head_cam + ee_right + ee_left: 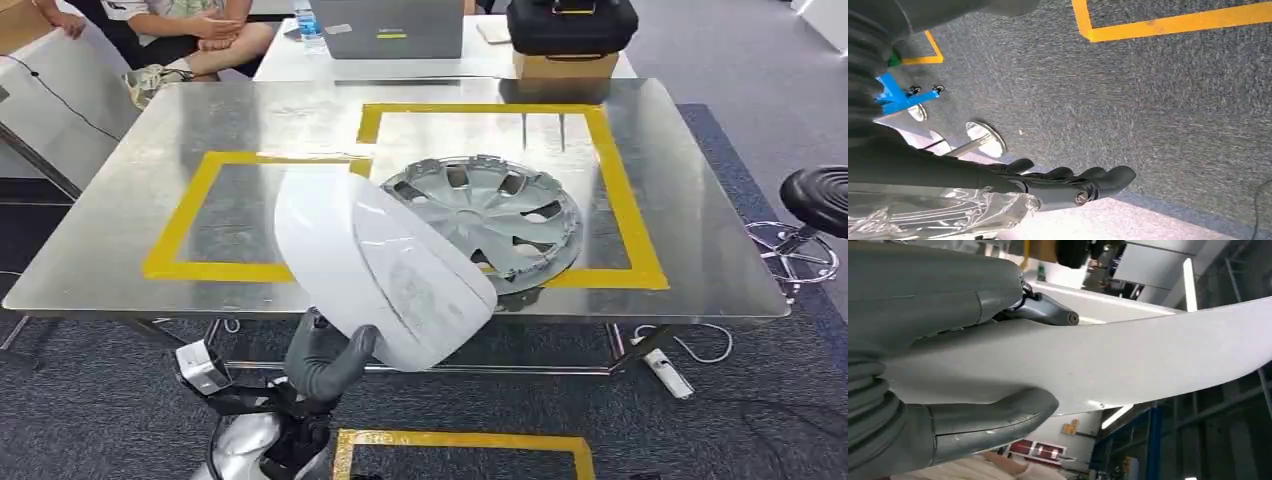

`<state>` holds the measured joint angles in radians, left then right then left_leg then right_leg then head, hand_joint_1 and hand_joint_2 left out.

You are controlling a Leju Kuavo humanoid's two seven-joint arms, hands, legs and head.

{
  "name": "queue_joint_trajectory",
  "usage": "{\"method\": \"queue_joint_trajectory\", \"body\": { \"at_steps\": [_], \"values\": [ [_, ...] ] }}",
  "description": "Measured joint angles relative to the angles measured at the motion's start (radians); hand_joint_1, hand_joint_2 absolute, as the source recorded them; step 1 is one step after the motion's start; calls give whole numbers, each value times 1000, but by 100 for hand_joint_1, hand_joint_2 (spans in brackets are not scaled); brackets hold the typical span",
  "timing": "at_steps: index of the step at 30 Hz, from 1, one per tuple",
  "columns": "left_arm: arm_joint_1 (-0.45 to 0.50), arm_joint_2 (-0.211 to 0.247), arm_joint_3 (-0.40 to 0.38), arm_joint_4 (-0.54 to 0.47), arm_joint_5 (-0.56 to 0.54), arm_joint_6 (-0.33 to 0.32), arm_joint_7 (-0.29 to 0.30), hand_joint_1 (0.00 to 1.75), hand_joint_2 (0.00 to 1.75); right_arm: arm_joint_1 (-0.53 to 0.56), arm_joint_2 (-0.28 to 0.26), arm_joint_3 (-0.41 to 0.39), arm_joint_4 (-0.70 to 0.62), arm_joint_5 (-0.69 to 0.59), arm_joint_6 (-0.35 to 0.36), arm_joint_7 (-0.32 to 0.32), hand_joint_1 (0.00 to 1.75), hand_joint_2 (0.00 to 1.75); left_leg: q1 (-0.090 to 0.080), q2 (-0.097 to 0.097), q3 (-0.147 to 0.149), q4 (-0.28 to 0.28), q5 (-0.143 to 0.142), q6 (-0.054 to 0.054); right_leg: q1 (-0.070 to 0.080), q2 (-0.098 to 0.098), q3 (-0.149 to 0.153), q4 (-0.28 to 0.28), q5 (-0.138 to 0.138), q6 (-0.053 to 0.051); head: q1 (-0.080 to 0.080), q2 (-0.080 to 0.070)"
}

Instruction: Take the parts from the cabinet and place them on the table.

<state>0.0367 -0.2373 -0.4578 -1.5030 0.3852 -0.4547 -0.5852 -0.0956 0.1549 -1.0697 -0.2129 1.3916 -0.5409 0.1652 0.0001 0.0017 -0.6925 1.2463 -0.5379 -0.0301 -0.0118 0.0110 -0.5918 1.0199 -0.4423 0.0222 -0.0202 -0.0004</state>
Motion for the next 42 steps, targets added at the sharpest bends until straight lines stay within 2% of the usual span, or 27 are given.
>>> {"method": "queue_joint_trajectory", "body": {
  "at_steps": [2, 3, 5, 7, 8, 9, 12, 13, 14, 15, 17, 18, 19, 20, 24, 25, 27, 28, 29, 30, 33, 34, 35, 37, 39, 40, 42],
  "values": [
    [-1, -1, 0, -1, -42, -6, -34, 175, 175, -1, 0, 2, 0, 1, 0, -7, 0, 175, 1, 0, 91, -180, 88, 5, 0, 3, 3, 0, -1, 4, 0, 0],
    [-2, -2, 0, -1, -53, -8, -43, 175, 175, -2, 0, 3, 0, 1, 0, -9, 0, 175, 0, -2, 114, -231, 88, 7, 6, 5, 1, 3, -2, 12, -1, 0],
    [1, -4, 0, -4, -66, -14, -65, 175, 175, -3, 0, 8, 0, 2, 0, -13, 0, 175, -2, -3, 112, -249, 69, 21, 7, 6, -2, -9, -12, 25, 2, 0],
    [3, -5, 1, -10, -79, -18, -83, 175, 175, 0, 0, 9, 0, 2, 0, -16, 0, 175, 1, -7, 121, -262, 60, 36, 6, 4, 8, 0, 2, 40, 3, 0],
    [4, -6, 1, -14, -84, -17, -85, 175, 175, -1, 0, 10, 0, 2, 2, -17, 0, 175, 3, -8, 135, -261, 66, 47, 3, 2, 6, 0, -6, 41, 6, 0],
    [6, -6, 2, -17, -85, -15, -85, 175, 175, -2, 0, 10, 0, 2, 2, -19, 0, 175, 3, -1, 145, -259, 79, 50, 3, -2, -1, 32, -25, 46, 4, 0],
    [7, -7, 6, -17, -76, 3, -69, 175, 175, -1, 3, 12, 0, 0, 3, -19, 0, 175, 2, -1, 153, -258, 70, 54, 2, -3, -119, 251, -126, 55, 9, 0],
    [9, -7, 9, -17, -75, 5, -67, 175, 175, 0, 3, 12, 0, 0, 3, -19, 0, 175, 2, -2, 155, -258, 67, 54, 2, -3, -148, 294, -135, 57, 8, 0],
    [11, -7, 11, -17, -74, 8, -66, 175, 175, 2, 3, 11, 0, -1, 3, -17, 0, 175, 2, -3, 159, -258, 63, 53, 2, -3, -156, 289, -119, 58, 9, 0],
    [12, -8, 13, -17, -74, 11, -63, 175, 175, 3, 3, 12, 0, -1, 3, -18, 0, 175, 2, -5, 167, -258, 56, 51, 1, -3, -139, 240, -81, 55, 9, 0],
    [13, -9, 16, -18, -74, 13, -63, 175, 175, 3, 3, 12, 0, -1, 3, -19, 0, 175, 6, -5, 191, -258, 39, 41, -2, -6, -60, 54, 34, 55, 8, 0],
    [13, -9, 18, -17, -74, 13, -63, 175, 175, 3, 3, 12, 0, -1, 4, -21, 0, 175, 4, -4, 196, -259, 33, 34, 0, -6, -39, 19, 32, 58, 9, 0],
    [12, -9, 18, -18, -74, 14, -62, 175, 175, 1, 6, 13, 1, 0, 5, -22, 0, 175, -1, -3, 193, -255, 31, 29, 5, -5, -46, 6, 7, 44, 12, 0],
    [13, -9, 19, -20, -74, 16, -61, 175, 175, 0, 6, 13, 1, 0, 7, -24, 0, 175, -2, -3, 186, -256, 29, 25, 3, -2, -42, 13, 24, 28, 10, 0],
    [13, -9, 19, -26, -75, 19, -61, 175, 175, 3, 6, 15, 0, 0, 7, -24, 0, 175, -1, -3, 181, -234, 16, 8, -1, 0, -32, 8, 24, 11, 4, 0],
    [13, -9, 19, -29, -75, 19, -61, 175, 175, 2, 6, 15, 0, 0, 7, -24, 0, 175, 0, -3, 152, -180, -11, 3, -1, 0, -31, 7, 22, 6, 0, 0],
    [13, -8, 19, -29, -77, 22, -61, 175, 175, 1, 6, 16, 0, 1, 8, -24, 0, 175, 0, -3, 55, -15, -84, -2, 0, 0, -31, 7, 18, 1, 0, 0],
    [14, -8, 20, -29, -77, 23, -61, 175, 175, 2, 6, 17, 0, 1, 8, -23, 0, 175, 0, -3, 17, 42, -101, -2, 1, 0, -30, 7, 17, -1, 0, 0],
    [14, -8, 21, -29, -77, 25, -61, 175, 175, 3, 6, 17, 0, 2, 8, -23, 0, 175, 0, -3, -1, 56, -92, -1, 1, 0, -29, 7, 16, -2, 0, 0],
    [14, -8, 23, -29, -77, 26, -61, 175, 175, 3, 6, 17, 0, 2, 8, -23, 0, 175, 0, -3, 4, 29, -58, 2, 1, 1, -26, 7, 16, -2, 0, 0],
    [15, -8, 25, -32, -77, 29, -61, 175, 175, 2, 7, 18, 0, 2, 9, -23, 0, 175, 0, -3, 94, -185, 87, 14, 1, 6, -18, 7, 14, 2, 0, 0],
    [15, -8, 25, -33, -77, 30, -61, 175, 175, 1, 8, 18, 0, 2, 10, -23, 0, 175, -2, -4, 108, -237, 81, 18, 7, 8, -20, 13, 13, 7, 0, 0],
    [16, -9, 25, -33, -77, 31, -59, 175, 175, 2, 8, 18, 0, 2, 10, -24, 0, 175, -2, -4, 105, -241, 66, 18, 7, 8, -27, 10, 14, 13, 0, 0],
    [17, -10, 26, -33, -77, 32, -58, 175, 175, 3, 8, 18, 0, 2, 11, -24, 0, 175, -6, -6, 104, -242, 87, 27, 4, 7, -25, 3, 16, 28, 0, 0],
    [17, -11, 26, -34, -77, 33, -58, 175, 175, 4, 8, 18, 0, 2, 11, -24, 0, 175, 3, -3, 111, -251, 98, 38, 3, 6, -28, 16, 5, 38, 0, 0],
    [16, -11, 25, -34, -77, 33, -58, 175, 175, 3, 8, 18, 0, 2, 11, -24, 0, 175, 4, -2, 112, -251, 98, 42, 3, 1, -47, 59, -29, 44, 11, 0],
    [17, -11, 26, -34, -77, 33, -58, 175, 175, 4, 9, 18, 0, 2, 13, -25, 0, 175, 2, -2, 111, -251, 98, 46, 0, -3, -119, 225, -113, 53, 14, 0]
  ]
}}
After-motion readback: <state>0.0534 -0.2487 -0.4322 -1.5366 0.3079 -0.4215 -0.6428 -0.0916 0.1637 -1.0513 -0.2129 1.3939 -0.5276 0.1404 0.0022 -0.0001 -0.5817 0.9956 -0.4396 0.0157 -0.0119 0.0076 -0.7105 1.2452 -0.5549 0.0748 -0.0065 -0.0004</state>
